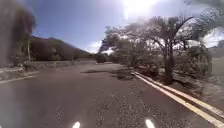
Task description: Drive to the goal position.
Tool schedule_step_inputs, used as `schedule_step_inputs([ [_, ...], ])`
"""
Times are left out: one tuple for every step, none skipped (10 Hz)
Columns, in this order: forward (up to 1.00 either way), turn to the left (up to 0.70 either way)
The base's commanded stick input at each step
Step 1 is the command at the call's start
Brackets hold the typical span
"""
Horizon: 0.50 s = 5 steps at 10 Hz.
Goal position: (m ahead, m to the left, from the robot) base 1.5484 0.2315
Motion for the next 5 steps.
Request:
schedule_step_inputs([
  [0.5,0.0],
  [0.5,0.0],
  [0.5,0.0],
  [0.5,0.0],
  [0.5,0.0],
])
